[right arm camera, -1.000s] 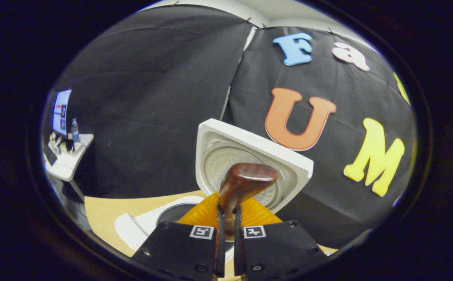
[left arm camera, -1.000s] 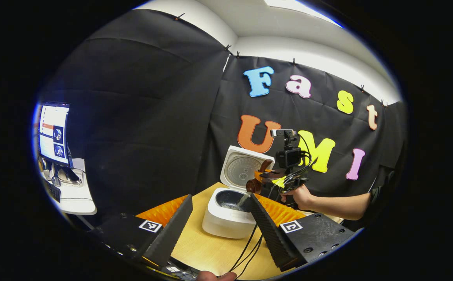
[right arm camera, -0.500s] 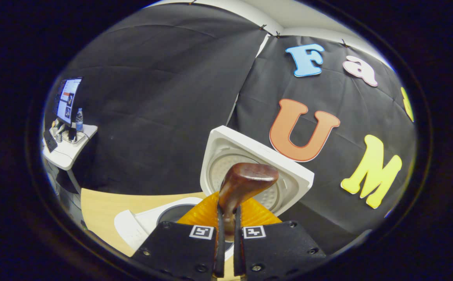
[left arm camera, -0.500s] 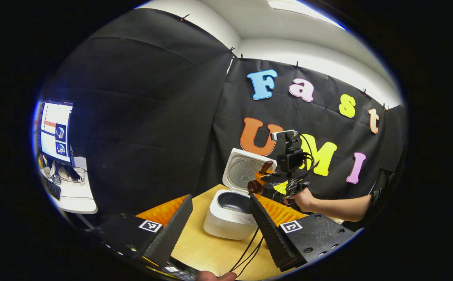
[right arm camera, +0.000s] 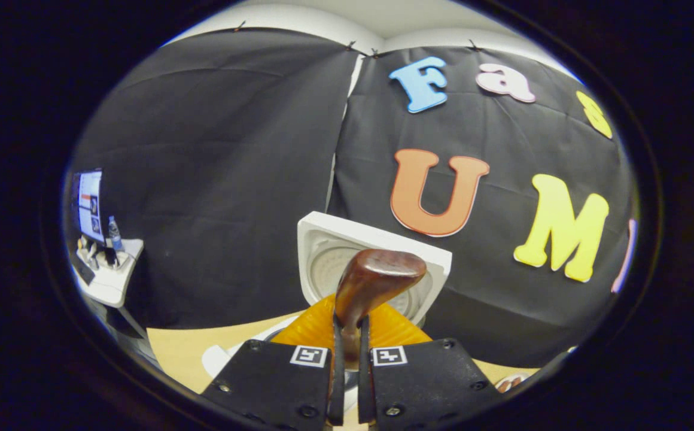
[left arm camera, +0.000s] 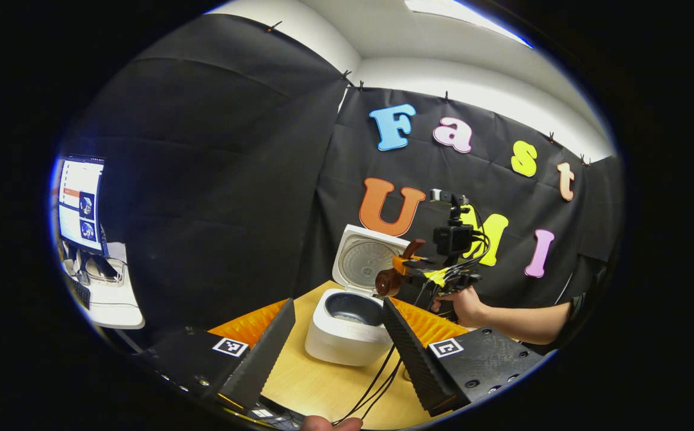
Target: Close the left gripper, press the button to open the rice cooker; take a wooden spoon from the chopstick holder with the right hand, scoop a spoonful of rice and pour it into the rice cooker, then put the wooden spoon back into the chopstick holder.
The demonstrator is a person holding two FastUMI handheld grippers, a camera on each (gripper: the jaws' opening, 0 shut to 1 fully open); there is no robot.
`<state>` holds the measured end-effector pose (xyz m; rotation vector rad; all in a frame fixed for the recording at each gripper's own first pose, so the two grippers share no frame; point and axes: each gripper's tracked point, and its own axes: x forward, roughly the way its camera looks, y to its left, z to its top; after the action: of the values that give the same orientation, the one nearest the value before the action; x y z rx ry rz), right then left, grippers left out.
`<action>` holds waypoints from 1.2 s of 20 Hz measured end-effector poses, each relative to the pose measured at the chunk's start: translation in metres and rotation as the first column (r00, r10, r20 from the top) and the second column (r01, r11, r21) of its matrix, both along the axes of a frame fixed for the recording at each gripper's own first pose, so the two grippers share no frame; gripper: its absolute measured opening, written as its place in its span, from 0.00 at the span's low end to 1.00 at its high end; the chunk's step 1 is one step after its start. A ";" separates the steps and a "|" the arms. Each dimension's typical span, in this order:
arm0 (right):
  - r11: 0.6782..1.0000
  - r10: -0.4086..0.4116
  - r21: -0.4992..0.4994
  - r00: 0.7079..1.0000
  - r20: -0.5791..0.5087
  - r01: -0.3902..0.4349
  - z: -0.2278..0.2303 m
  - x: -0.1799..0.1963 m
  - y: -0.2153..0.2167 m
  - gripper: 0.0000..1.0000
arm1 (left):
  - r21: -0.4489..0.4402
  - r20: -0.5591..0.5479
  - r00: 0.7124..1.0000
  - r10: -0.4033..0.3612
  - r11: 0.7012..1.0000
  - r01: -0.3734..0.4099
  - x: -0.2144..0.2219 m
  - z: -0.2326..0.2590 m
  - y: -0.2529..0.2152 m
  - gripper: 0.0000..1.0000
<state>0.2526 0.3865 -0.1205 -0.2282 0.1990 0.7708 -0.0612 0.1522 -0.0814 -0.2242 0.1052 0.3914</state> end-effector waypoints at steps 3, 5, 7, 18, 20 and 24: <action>0.995 -0.027 0.091 0.997 -0.077 0.034 0.013 -0.011 -0.021 0.14 | 0.004 -0.005 1.000 -0.021 1.000 0.021 0.004 0.000 -0.005 0.94; 0.984 -0.052 0.159 0.986 -0.155 0.077 0.017 -0.019 -0.041 0.14 | 0.014 -0.009 0.999 -0.042 0.999 0.042 0.010 0.001 -0.011 0.94; 0.969 -0.067 0.218 0.971 -0.231 0.119 0.021 -0.026 -0.064 0.14 | 0.013 -0.011 0.997 -0.070 0.997 0.071 0.016 0.000 -0.019 0.94; 0.826 -0.345 0.330 0.873 -0.345 0.457 0.042 -0.050 -0.304 0.14 | 0.005 -0.041 0.972 -0.231 0.973 0.232 0.046 -0.019 -0.067 0.94; 0.786 -0.418 0.321 0.836 -0.356 0.529 0.031 -0.050 -0.353 0.14 | -0.003 -0.050 0.963 -0.263 0.965 0.263 0.054 -0.025 -0.079 0.94; 0.703 -0.540 0.272 0.741 -0.399 0.658 0.000 -0.057 -0.443 0.14 | 0.009 -0.067 0.951 -0.301 0.953 0.303 0.070 -0.030 -0.097 0.94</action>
<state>0.1957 -0.0564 -0.1206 0.3444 0.3698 0.1538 0.0086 0.0556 -0.1112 -0.1726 0.1968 0.0939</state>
